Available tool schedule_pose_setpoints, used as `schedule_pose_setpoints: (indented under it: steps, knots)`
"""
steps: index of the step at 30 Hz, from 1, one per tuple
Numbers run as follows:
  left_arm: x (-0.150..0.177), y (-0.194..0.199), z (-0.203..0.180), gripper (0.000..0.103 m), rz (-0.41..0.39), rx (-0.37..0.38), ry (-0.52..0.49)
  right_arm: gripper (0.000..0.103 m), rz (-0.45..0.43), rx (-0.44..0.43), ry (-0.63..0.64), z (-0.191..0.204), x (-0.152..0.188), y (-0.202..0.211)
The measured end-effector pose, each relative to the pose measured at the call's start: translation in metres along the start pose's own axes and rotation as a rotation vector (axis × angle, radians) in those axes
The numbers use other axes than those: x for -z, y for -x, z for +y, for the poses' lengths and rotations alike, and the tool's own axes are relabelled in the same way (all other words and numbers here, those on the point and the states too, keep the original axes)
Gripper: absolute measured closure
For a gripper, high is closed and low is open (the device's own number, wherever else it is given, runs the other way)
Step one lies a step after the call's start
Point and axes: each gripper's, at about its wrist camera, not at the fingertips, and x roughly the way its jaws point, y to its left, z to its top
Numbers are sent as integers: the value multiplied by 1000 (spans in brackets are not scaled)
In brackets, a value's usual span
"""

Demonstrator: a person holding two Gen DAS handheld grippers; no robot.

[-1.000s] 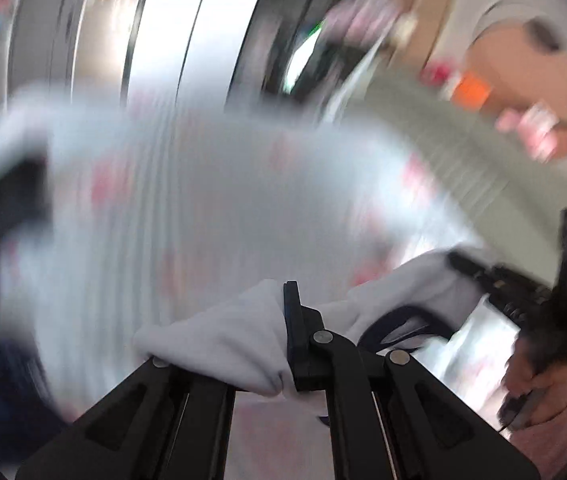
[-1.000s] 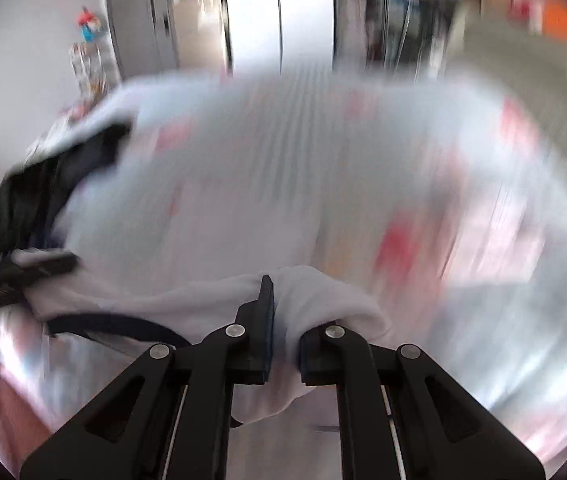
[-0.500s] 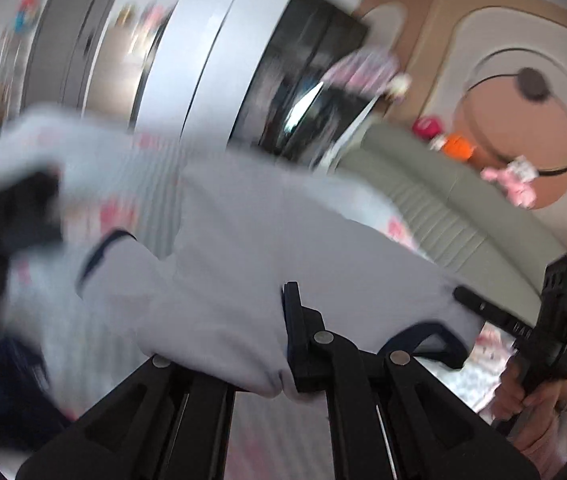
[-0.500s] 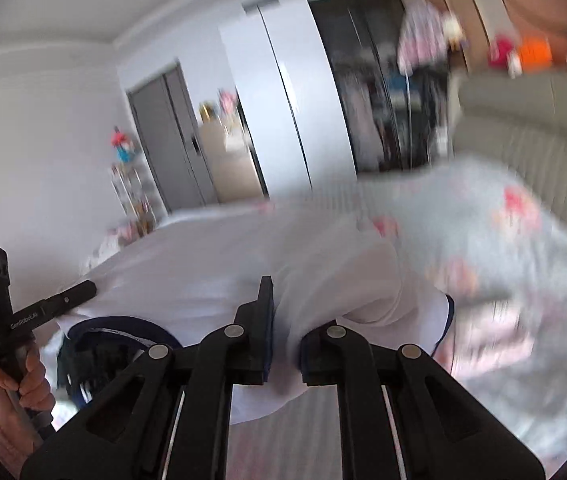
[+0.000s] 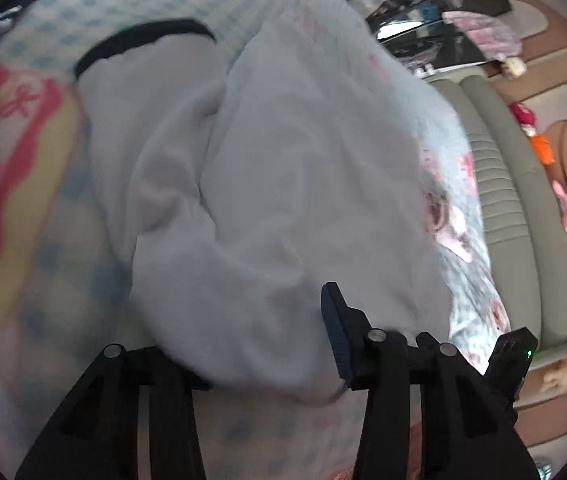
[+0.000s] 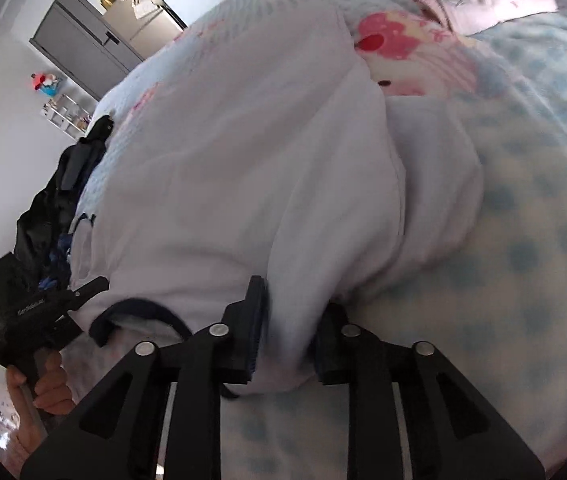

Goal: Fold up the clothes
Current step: 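Lower the hem onto the bed with both grippers and pull it straight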

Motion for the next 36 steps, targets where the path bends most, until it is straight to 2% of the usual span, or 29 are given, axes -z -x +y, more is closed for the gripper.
schedule_pose_setpoints:
  steps: [3,6,9,11,12,13,14,17,20,23,25,28,29,30,31,32,36]
  knots:
    - [17,6,-15,59,-16,39,-78,78,-27,-9,17,5,13,16]
    - [26,-1,-31,58,2,96,-116,78,2,-73,22,14,24,13]
    - [26,-14,-39,61,-6,47,-153,78,8,-81,0,15,33,0]
    - [24,-12,-39,85,-9,35,-156,79,2,-78,-19,15,39,-7]
    - [23,-8,-40,92,-16,30,-160,82,3,-96,-26,16,39,-5]
    - [22,-4,-41,92,-21,28,-162,92,6,-119,-32,17,38,-3]
    - [22,1,-40,92,-16,38,-157,94,3,-140,-32,18,38,1]
    - [20,15,-37,94,0,69,-141,95,-13,-184,-37,17,37,19]
    - [25,21,-32,94,32,115,-127,96,-14,-178,-61,7,38,37]
    - [30,13,-16,88,75,86,-109,95,-10,-145,-42,11,39,37]
    - [32,2,-6,79,100,80,-61,91,13,-129,-33,10,40,30]
    - [34,-6,-3,71,93,120,-27,64,46,-121,-53,9,40,6]
    - [35,-9,-5,73,93,117,-28,64,51,-109,-51,9,42,-2]
    - [35,-10,-8,81,92,92,-43,66,57,-97,-49,8,44,-9]
    - [36,-11,-11,94,89,68,-59,77,57,-80,-41,10,44,-15]
    - [37,-8,-17,94,77,48,-87,90,52,-65,-37,12,44,-17]
    - [45,14,-34,95,23,14,-170,93,-8,-110,-47,14,46,11]
